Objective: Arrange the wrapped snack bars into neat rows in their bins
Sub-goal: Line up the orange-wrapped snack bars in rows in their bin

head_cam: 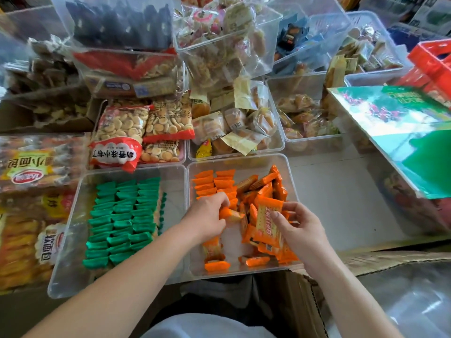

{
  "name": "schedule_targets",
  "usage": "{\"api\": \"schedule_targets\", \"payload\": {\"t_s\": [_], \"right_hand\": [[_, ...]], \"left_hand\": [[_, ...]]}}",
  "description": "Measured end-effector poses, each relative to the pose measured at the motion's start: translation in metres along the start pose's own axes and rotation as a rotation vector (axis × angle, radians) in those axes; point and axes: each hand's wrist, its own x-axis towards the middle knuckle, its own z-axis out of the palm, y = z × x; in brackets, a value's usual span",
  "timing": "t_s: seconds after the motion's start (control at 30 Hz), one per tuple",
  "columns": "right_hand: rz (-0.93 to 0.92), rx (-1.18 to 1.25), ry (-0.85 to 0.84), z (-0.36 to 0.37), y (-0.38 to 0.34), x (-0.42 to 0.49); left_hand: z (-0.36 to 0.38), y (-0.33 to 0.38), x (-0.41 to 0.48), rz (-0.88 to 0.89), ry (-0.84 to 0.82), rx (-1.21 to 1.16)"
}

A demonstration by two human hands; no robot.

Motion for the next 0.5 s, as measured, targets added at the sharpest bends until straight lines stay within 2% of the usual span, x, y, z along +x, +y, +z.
{"api": "schedule_targets", "payload": {"t_s": [0.37,0.5], "right_hand": [[0.046,0.174,-0.078,-0.010,-0.001,0.005],[0.050,0.167,-0.073,-0.008,-0.001,0.012]], "left_hand": [[0.018,-0.008,0.041,0.148,-0.050,0.225],[0.012,-0.006,0.044,0.113,-0.049,0.237]]}}
